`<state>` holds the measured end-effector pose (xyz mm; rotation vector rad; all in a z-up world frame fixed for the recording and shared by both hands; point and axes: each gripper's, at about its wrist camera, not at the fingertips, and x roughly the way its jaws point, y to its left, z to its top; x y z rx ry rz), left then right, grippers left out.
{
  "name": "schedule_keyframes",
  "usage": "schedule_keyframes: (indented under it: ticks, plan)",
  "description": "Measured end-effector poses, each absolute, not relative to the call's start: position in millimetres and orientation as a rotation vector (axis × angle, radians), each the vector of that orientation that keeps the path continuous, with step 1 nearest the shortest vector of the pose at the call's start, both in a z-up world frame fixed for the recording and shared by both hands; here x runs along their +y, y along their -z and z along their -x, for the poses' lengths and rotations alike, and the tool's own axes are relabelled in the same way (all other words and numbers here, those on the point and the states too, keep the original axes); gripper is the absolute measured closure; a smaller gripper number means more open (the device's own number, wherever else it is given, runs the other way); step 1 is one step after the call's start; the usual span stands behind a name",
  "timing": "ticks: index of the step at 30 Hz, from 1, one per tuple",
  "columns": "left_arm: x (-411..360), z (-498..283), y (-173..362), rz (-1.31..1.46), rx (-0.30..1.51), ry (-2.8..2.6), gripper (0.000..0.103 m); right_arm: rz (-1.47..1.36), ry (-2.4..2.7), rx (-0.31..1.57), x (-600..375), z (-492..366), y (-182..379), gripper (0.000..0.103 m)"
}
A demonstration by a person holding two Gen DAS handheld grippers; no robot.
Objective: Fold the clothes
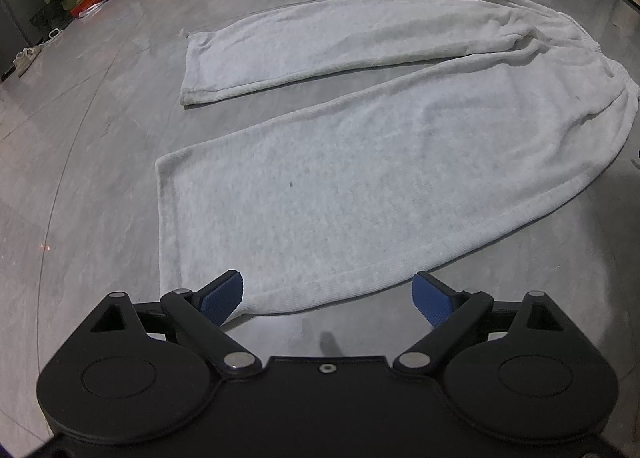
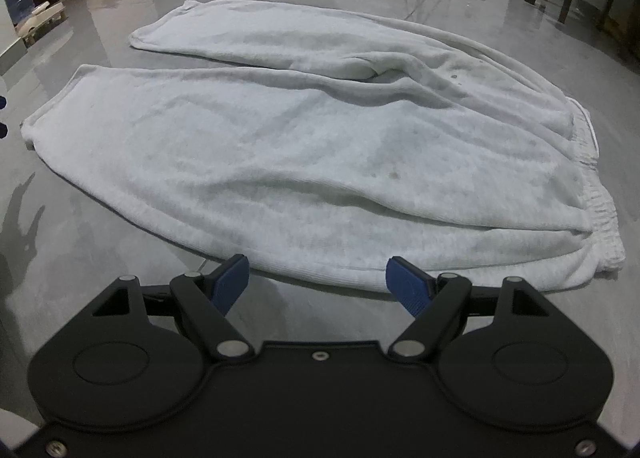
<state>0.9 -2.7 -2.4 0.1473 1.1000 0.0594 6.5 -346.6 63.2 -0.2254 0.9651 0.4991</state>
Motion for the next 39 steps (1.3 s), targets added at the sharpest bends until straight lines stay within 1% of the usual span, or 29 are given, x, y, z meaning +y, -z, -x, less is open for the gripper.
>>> schedule_keyframes:
  ticks: [6,9,13,14,16,18,19,20,23,25,27,28,29,31,33,34,35,36,37,39]
  plan:
    - [-1.7,10.1,34.1,-0.493,1.091,0.028,0.011,0.518,-0.639,0.877,-324.4,2.3,-53.8,0.02]
    - [5.2,20.2,45.1,-0.635,1.039,0.112,0.012,0.695,-0.74,0.779,-312.4,9.4,-44.5,0.02]
    - [8.6,46.5,61.8,-0.954,0.921,0.325,0.012,0.924,-0.904,0.628,-295.8,20.3,-31.3,0.02]
    - [11.8,50.3,66.1,-1.003,0.904,0.355,0.012,0.976,-0.958,0.581,-288.4,23.1,-27.8,0.02]
    - [16.2,41.3,74.4,-1.045,0.893,0.381,0.013,1.011,-1.011,0.546,-278.5,22.1,-22.7,0.023]
    - [28.5,38.9,83.1,-1.089,0.886,0.391,0.018,0.998,-1.037,0.554,-270.0,15.4,-20.0,0.028]
    - [33.8,38.4,87.3,-1.106,0.894,0.396,0.023,0.994,-1.05,0.557,-266.1,12.5,-18.9,0.028]
    - [39.0,37.9,91.3,-1.121,0.906,0.401,0.03,0.994,-1.062,0.56,-262.8,10.3,-18.1,0.028]
    - [52.1,38.8,102.2,-1.187,0.928,0.436,0.044,0.995,-1.097,0.554,-255.3,7.7,-15.5,0.029]
    - [60.6,39.6,109.3,-1.232,0.941,0.46,0.044,0.994,-1.119,0.561,-252.9,6.3,-11.0,0.03]
    - [59.3,41.5,111.5,-1.271,0.962,0.485,0.05,0.998,-1.131,0.56,-251.2,7.5,-7.1,0.031]
    - [59.8,41.7,113.0,-1.285,0.96,0.49,0.055,1.0,-1.132,0.559,-250.4,7.3,-5.9,0.037]
    - [61.0,41.7,114.9,-1.297,0.954,0.491,0.057,0.999,-1.13,0.558,-248.7,6.3,-4.3,0.039]
    - [63.4,41.7,118.7,-1.322,0.941,0.493,0.057,0.993,-1.125,0.565,-249.1,5.0,-2.5,0.045]
    - [63.8,38.4,118.4,-1.305,0.948,0.477,0.058,0.981,-1.126,0.573,-250.0,3.9,-2.4,0.047]
    - [63.6,35.4,117.3,-1.294,0.957,0.476,0.066,0.978,-1.128,0.576,-251.1,3.8,-2.9,0.051]
    - [64.1,34.2,117.8,-1.29,0.972,0.488,0.081,0.974,-1.13,0.579,-252.1,3.6,-3.4,0.051]
    - [63.6,35.9,119.1,-1.296,0.974,0.497,0.087,0.973,-1.135,0.582,-253.1,3.8,-3.9,0.055]
    - [62.7,38.2,120.5,-1.305,0.97,0.503,0.093,0.977,-1.142,0.584,-253.5,4.2,-4.1,0.064]
    - [61.6,41.6,121.7,-1.315,0.965,0.511,0.095,0.985,-1.156,0.584,-252.8,5.7,-3.9,0.071]
